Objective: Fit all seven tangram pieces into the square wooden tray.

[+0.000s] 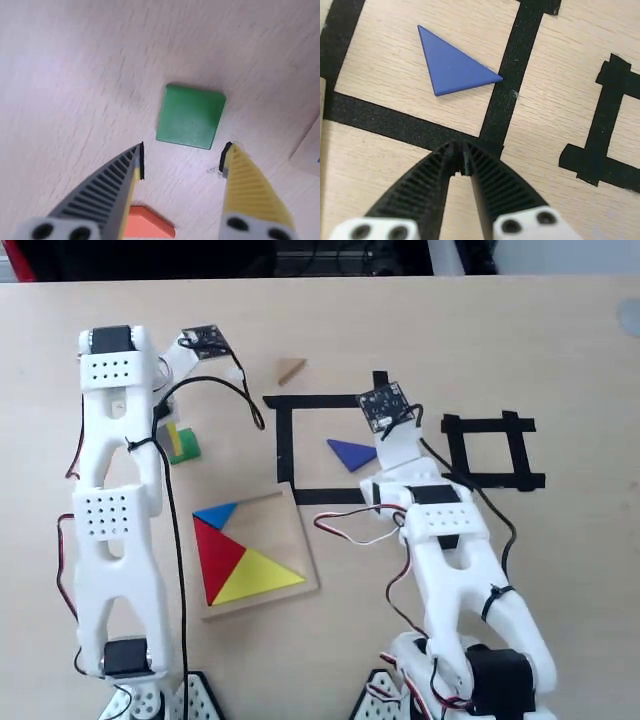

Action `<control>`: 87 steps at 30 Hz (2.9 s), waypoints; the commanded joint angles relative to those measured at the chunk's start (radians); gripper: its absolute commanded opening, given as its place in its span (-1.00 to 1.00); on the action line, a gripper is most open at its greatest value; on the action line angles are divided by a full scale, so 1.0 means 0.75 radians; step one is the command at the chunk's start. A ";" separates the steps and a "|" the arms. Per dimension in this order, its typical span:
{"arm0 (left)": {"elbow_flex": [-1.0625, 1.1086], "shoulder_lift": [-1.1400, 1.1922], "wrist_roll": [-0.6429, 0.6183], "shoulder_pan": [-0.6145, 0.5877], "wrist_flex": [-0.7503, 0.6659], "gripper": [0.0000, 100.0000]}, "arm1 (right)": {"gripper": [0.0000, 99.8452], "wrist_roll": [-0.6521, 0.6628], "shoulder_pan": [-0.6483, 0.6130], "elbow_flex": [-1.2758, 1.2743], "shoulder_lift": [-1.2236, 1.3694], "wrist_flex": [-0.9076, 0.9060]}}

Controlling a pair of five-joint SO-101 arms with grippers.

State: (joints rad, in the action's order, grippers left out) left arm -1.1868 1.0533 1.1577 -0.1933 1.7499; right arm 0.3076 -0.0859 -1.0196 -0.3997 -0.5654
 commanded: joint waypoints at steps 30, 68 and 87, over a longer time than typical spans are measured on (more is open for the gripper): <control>-0.005 0.166 0.045 0.073 -0.147 -0.47 | -0.98 0.010 -0.012 0.005 -0.040 0.023; -0.230 0.225 -0.002 0.093 0.014 -0.83 | -0.98 0.010 -0.012 0.005 -0.040 0.023; 0.118 -0.203 -0.092 0.120 0.014 -0.84 | -0.98 0.010 -0.012 0.005 -0.040 0.020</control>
State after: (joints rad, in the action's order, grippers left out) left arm -1.1393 1.0273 1.1009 -0.1243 1.7499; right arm 0.3076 -0.0859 -1.0196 -0.3997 -0.5654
